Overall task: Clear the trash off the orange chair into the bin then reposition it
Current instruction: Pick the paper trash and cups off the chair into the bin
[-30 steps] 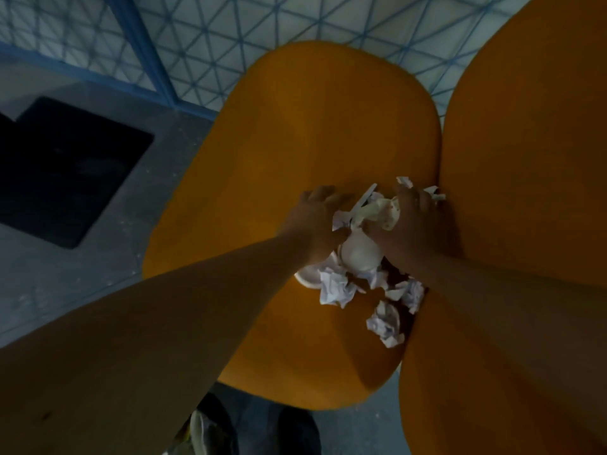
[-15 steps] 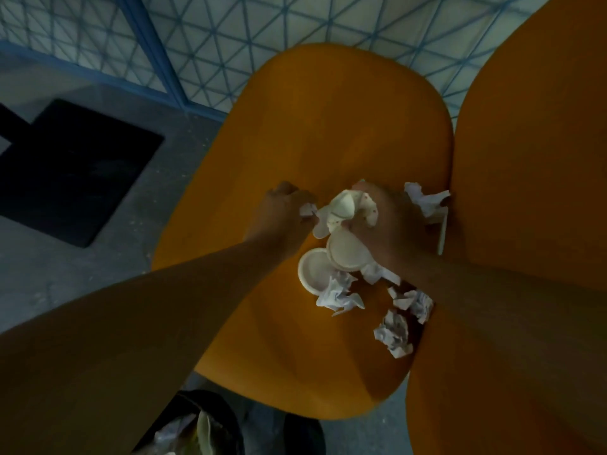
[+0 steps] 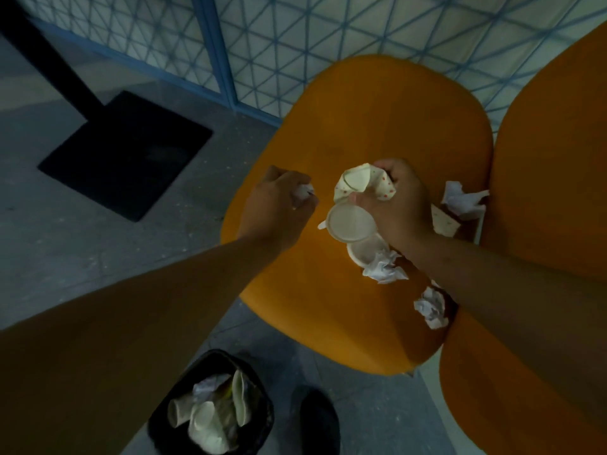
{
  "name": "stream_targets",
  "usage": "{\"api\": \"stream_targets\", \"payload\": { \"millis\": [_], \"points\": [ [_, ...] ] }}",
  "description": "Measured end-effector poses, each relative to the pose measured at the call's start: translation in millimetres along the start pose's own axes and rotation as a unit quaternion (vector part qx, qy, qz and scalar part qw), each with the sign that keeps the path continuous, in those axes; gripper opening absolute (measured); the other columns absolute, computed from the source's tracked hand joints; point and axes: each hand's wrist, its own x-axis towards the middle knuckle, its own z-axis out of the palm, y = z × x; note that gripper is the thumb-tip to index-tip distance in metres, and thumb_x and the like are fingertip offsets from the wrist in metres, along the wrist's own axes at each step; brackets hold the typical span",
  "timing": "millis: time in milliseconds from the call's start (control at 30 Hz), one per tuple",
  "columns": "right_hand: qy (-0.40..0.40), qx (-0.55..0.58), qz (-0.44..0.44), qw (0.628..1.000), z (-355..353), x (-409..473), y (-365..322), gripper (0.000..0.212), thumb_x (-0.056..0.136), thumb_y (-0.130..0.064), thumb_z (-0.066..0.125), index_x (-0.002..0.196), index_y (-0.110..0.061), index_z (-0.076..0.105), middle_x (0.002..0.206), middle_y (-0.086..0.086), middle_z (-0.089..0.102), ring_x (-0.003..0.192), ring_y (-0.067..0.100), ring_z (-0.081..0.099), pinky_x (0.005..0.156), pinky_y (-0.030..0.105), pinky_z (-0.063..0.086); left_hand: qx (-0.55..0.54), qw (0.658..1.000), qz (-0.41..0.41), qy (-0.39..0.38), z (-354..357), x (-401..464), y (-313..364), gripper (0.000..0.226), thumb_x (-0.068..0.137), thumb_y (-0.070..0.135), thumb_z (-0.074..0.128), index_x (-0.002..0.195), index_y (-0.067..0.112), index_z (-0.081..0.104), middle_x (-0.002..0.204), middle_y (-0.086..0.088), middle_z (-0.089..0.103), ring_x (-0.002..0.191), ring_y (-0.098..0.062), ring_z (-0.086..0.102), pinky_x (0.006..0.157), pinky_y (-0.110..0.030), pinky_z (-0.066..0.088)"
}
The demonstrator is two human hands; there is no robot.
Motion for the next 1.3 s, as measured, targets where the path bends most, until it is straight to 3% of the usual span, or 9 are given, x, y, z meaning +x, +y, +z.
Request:
{"api": "stream_targets", "payload": {
  "millis": [167,300,467,700,800,933,1033,1167,1300],
  "points": [
    [-0.076,0.034,-0.039,0.996,34.8,-69.9,-32.2,0.051,0.07,-0.019,0.084,0.113,-0.024,0.056,0.114,0.0,0.062,0.102,0.015,0.061,0.08,0.029,0.053,0.027,0.999,-0.016,0.026,-40.4,-58.7,-36.3,0.02,0.086,0.021,0.066,0.105,0.016,0.065,0.112,-0.004,0.052,0.082,-0.016,0.054,0.07,-0.021,0.043],
    [-0.137,0.018,-0.079,0.987,70.9,-139.4,-53.9,0.049,0.076,-0.022,0.08,0.118,-0.021,0.056,0.117,-0.005,0.057,0.104,0.008,0.053,0.078,0.016,0.045,0.076,0.996,-0.047,0.03,-70.0,-124.4,-80.6,0.02,0.082,0.018,0.067,0.102,0.015,0.065,0.108,-0.008,0.054,0.088,-0.025,0.057,0.07,-0.029,0.047],
    [-0.225,-0.008,-0.096,0.97,115.7,-219.1,-49.8,0.049,0.082,-0.024,0.075,0.125,-0.024,0.051,0.129,-0.002,0.052,0.112,0.017,0.052,0.086,0.033,0.047,0.051,0.994,-0.096,-0.002,-93.0,-203.1,-126.9,0.036,0.078,0.018,0.076,0.11,0.012,0.06,0.11,-0.008,0.053,0.087,-0.021,0.056,0.074,-0.029,0.047],
    [-0.146,-0.011,-0.076,0.986,160.8,-283.2,-16.2,0.048,0.076,-0.019,0.078,0.118,-0.023,0.054,0.119,-0.004,0.054,0.102,0.006,0.053,0.081,0.018,0.042,0.025,0.981,-0.165,-0.098,-61.9,-279.5,-193.8,0.046,0.073,0.023,0.081,0.109,0.013,0.055,0.11,-0.005,0.048,0.094,-0.025,0.056,0.078,-0.037,0.05],
    [-0.11,-0.009,-0.084,0.99,174.1,-292.4,-0.5,0.05,0.074,-0.015,0.079,0.117,-0.021,0.055,0.116,-0.008,0.052,0.1,0.0,0.051,0.08,0.009,0.041,-0.016,0.973,-0.181,-0.144,-32.3,-291.0,-215.0,0.051,0.075,0.022,0.079,0.12,0.01,0.056,0.119,-0.011,0.05,0.101,-0.029,0.058,0.085,-0.039,0.051],
    [-0.109,-0.023,-0.087,0.99,187.6,-297.9,15.2,0.052,0.073,-0.016,0.08,0.118,-0.022,0.055,0.116,-0.01,0.051,0.103,0.006,0.055,0.084,0.02,0.045,-0.027,0.952,-0.195,-0.236,-6.1,-298.1,-237.1,0.045,0.091,0.024,0.061,0.135,0.018,0.05,0.137,-0.006,0.053,0.119,-0.026,0.055,0.095,-0.033,0.045],
    [-0.115,-0.029,-0.09,0.989,194.6,-297.2,20.5,0.052,0.072,-0.016,0.08,0.117,-0.022,0.054,0.116,-0.011,0.049,0.102,0.007,0.055,0.083,0.022,0.045,-0.033,0.958,-0.224,-0.176,-8.6,-300.1,-238.3,0.031,0.096,0.02,0.051,0.126,0.017,0.058,0.123,-0.008,0.064,0.109,-0.025,0.061,0.085,-0.028,0.047],
    [-0.111,-0.035,-0.082,0.99,201.3,-294.3,20.7,0.052,0.072,-0.016,0.08,0.118,-0.021,0.054,0.12,-0.004,0.052,0.102,0.01,0.055,0.082,0.021,0.044,-0.037,0.963,-0.256,-0.071,-25.9,-299.2,-221.7,0.022,0.098,0.03,0.046,0.091,0.014,0.058,0.094,-0.006,0.067,0.086,-0.023,0.062,0.067,-0.027,0.039],
    [-0.117,-0.007,-0.055,0.992,209.4,-290.4,11.4,0.052,0.074,-0.014,0.078,0.118,-0.024,0.051,0.123,-0.003,0.053,0.105,0.008,0.054,0.08,0.01,0.04,-0.159,0.949,-0.258,-0.091,-38.1,-300.8,-208.0,0.021,0.085,0.028,0.068,0.102,0.018,0.062,0.089,0.004,0.068,0.08,-0.013,0.066,0.068,-0.024,0.052]
  ]
}}
